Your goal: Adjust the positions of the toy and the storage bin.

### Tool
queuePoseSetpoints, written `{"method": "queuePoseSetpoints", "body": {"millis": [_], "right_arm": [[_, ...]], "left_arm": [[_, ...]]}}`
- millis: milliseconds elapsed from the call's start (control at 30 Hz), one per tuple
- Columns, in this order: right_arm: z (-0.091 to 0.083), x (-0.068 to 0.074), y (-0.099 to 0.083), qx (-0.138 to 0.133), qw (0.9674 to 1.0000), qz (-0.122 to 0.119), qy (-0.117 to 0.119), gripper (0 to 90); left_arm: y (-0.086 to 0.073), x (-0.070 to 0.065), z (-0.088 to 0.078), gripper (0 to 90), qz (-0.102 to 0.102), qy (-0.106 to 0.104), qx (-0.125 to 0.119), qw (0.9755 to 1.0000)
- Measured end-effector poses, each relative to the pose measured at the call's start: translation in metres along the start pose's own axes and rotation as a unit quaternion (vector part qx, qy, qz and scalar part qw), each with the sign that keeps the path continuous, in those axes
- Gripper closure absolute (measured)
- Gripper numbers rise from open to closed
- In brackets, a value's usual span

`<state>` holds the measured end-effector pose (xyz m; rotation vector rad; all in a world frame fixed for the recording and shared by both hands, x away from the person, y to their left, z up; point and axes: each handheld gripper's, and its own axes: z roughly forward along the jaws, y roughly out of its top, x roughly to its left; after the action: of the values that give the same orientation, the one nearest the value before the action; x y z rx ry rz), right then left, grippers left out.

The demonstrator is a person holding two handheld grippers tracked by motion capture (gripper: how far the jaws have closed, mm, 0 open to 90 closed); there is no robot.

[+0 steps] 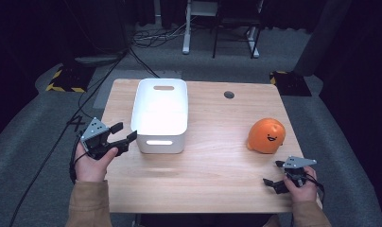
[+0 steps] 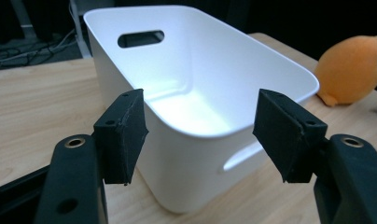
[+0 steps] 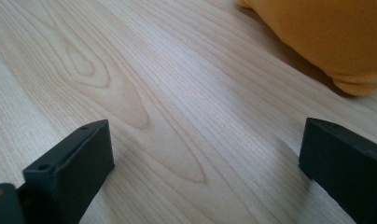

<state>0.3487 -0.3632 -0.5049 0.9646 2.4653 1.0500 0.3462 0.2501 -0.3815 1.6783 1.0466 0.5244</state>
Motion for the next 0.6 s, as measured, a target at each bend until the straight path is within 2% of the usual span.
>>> {"method": "queuePoseSetpoints", "body": {"millis": [67,100,267,300,367,467,500,533,600], "right_arm": [[0.0,0.0,0.0,0.0,1.0,0.0,0.0,2.9],[0.0,0.0,0.0,0.0,1.0,0.0,0.0,2.9],[0.0,0.0,0.0,0.0,1.0,0.0,0.0,2.9],[0.0,0.0,0.0,0.0,1.0,0.0,0.0,2.9],[0.0,0.0,0.0,0.0,1.0,0.0,0.0,2.9],[0.0,0.0,0.0,0.0,1.0,0.0,0.0,2.9],[0.0,0.0,0.0,0.0,1.0,0.0,0.0,2.9],[0.0,0.0,0.0,0.0,1.0,0.0,0.0,2.9],[0.0,0.0,0.0,0.0,1.0,0.0,0.0,2.9]], "left_arm": [[0.0,0.002,0.003,35.9,0.001,0.007,-0.003,1.0],[0.0,0.006,0.009,36.9,-0.004,0.018,-0.007,0.9998],[-0.001,0.015,0.026,37.9,-0.021,0.017,-0.016,0.9995],[-0.001,0.016,0.03,38.0,-0.025,0.023,-0.015,0.9993],[-0.001,0.016,0.034,38.3,-0.024,0.028,-0.011,0.9993],[-0.003,0.019,0.047,39.6,-0.025,0.024,0.011,0.9993],[-0.003,0.019,0.047,40.3,-0.025,0.024,0.011,0.9993],[-0.004,0.019,0.05,41.0,-0.02,0.022,0.024,0.9993],[-0.004,0.019,0.051,41.8,-0.02,0.023,0.025,0.9993]]}}
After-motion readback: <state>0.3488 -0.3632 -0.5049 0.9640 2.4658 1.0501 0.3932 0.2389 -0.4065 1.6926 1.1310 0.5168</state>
